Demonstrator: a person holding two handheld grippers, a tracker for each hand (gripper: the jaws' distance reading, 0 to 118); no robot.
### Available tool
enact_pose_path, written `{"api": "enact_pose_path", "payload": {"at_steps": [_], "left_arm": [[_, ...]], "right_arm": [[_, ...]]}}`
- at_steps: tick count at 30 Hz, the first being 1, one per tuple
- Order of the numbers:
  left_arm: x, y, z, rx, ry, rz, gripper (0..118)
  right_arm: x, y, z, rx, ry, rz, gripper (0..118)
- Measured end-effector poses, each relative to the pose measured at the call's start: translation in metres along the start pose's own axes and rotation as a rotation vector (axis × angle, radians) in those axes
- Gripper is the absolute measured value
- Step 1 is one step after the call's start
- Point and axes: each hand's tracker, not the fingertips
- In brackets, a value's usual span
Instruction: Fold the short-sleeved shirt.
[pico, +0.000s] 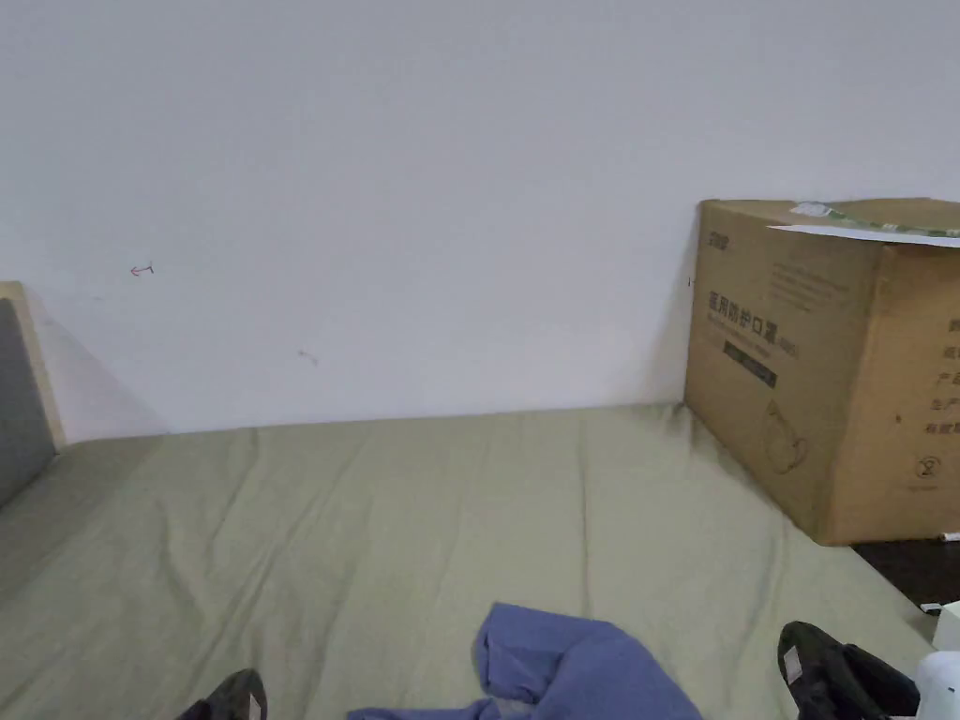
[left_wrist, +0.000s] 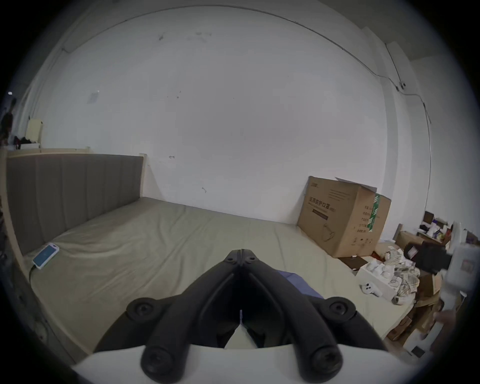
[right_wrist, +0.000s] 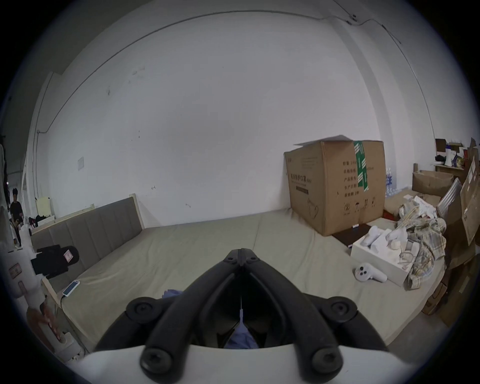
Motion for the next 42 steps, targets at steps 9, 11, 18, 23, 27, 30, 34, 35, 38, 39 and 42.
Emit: {"api": "enact_pose_path", "payload": {"at_steps": [9,11,18,23,27,30,34,35,38,39,42], "left_arm": [[0.001,0.039,-0.106,-0.254,-0.048,-0.067,0],[-0.005,0.034,-0.180,-0.545,-0.036,-0.115,0],[-0.063,-0.077,-0.335,-1.030,-0.007,0.217,111],[-0.055,-0.137,-0.370,-1.052,0.054,0.039,111],[-0.029,-0.163,-0.366,-1.084,0.097,-0.136,106],[0.007,-0.151,-0.330,-0.895,0.015,-0.296,45],[0.010,-0.144,-0.299,-0.894,-0.197,-0.124,4],[0.007,-0.140,-0.292,-0.876,-0.162,-0.093,4],[-0.008,-0.120,-0.271,-0.751,-0.103,0.008,4],[-0.014,-0.114,-0.264,-0.725,-0.107,0.050,4],[-0.024,-0.100,-0.243,-0.686,-0.107,0.081,4]], "right_arm": [[0.005,0.007,-0.025,-0.031,0.029,-0.009,0],[0.008,0.003,-0.037,-0.079,0.035,-0.022,0],[0.025,-0.024,-0.078,-0.217,0.062,-0.032,0],[0.039,-0.040,-0.098,-0.295,0.048,-0.051,0],[0.045,-0.051,-0.105,-0.339,0.022,-0.042,0],[0.048,-0.057,-0.113,-0.354,0.011,-0.043,0],[0.056,-0.054,-0.141,-0.396,0.068,-0.115,0],[0.062,-0.049,-0.154,-0.391,0.124,-0.168,0],[0.073,-0.036,-0.218,-0.475,0.103,-0.178,0],[0.077,-0.036,-0.243,-0.522,0.111,-0.186,4],[0.090,-0.050,-0.329,-0.745,0.076,-0.219,113]]}}
